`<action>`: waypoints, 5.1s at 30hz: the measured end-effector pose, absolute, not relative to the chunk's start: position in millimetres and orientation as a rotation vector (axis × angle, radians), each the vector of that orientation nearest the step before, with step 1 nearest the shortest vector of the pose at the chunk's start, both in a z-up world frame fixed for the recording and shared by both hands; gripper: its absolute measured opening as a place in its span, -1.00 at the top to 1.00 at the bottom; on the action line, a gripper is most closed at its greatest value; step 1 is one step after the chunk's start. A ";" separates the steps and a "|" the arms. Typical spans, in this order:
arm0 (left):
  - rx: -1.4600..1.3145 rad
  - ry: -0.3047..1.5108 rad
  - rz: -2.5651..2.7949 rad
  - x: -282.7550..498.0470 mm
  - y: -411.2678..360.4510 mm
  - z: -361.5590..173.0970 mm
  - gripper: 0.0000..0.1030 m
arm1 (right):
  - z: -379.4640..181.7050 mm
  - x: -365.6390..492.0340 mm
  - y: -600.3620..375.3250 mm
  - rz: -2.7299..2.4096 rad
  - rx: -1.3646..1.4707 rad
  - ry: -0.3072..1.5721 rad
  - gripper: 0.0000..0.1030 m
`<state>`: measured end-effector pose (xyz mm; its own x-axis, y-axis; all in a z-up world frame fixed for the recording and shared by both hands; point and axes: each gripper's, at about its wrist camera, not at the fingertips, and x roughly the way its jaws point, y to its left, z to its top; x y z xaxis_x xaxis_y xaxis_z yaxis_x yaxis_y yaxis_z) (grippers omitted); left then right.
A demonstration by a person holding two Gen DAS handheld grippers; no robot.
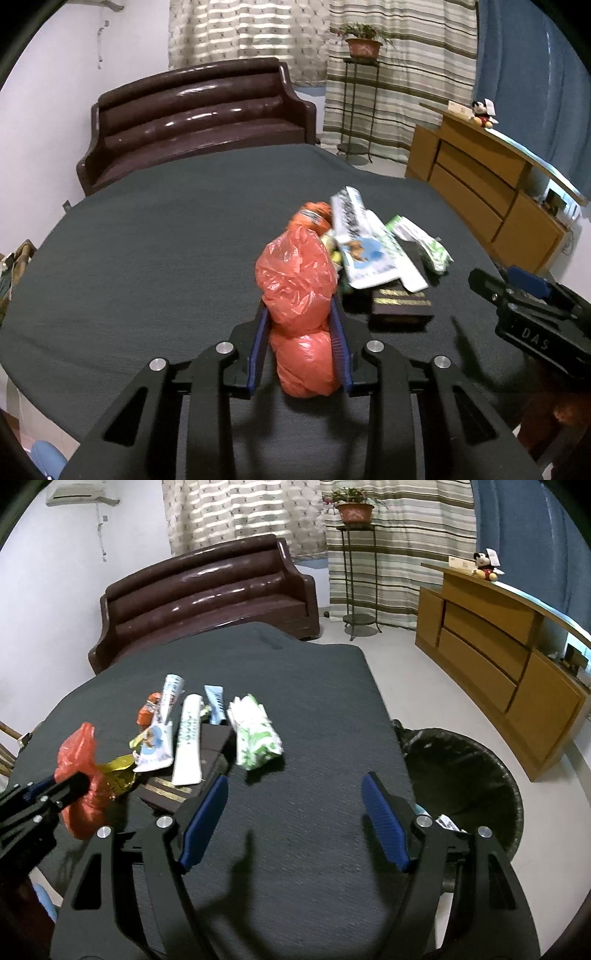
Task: Collect trash
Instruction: 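Grasp the white printed tube with the right gripper while the left holds the red bag, then carry the red bag and white tube over the bin and open both grippers, then withdraw both grippers from the bin toward the table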
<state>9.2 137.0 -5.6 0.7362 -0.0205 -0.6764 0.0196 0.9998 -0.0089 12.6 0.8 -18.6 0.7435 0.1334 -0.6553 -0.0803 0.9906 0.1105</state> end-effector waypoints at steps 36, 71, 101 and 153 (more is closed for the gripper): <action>-0.099 0.788 0.219 49.7 288.7 -14.9 0.38 | -14.9 80.1 125.9 0.225 -0.071 0.797 0.43; -0.019 0.695 -0.122 35.6 128.5 16.6 0.38 | 16.8 11.6 -15.1 0.039 0.014 0.661 0.66; 0.132 0.693 -0.391 55.5 -62.1 -6.1 0.38 | -8.5 0.4 -173.7 -0.185 0.106 0.653 0.66; 0.164 0.736 -0.383 78.0 -110.5 -19.8 0.04 | -36.1 14.0 -218.4 -0.236 0.231 0.692 0.30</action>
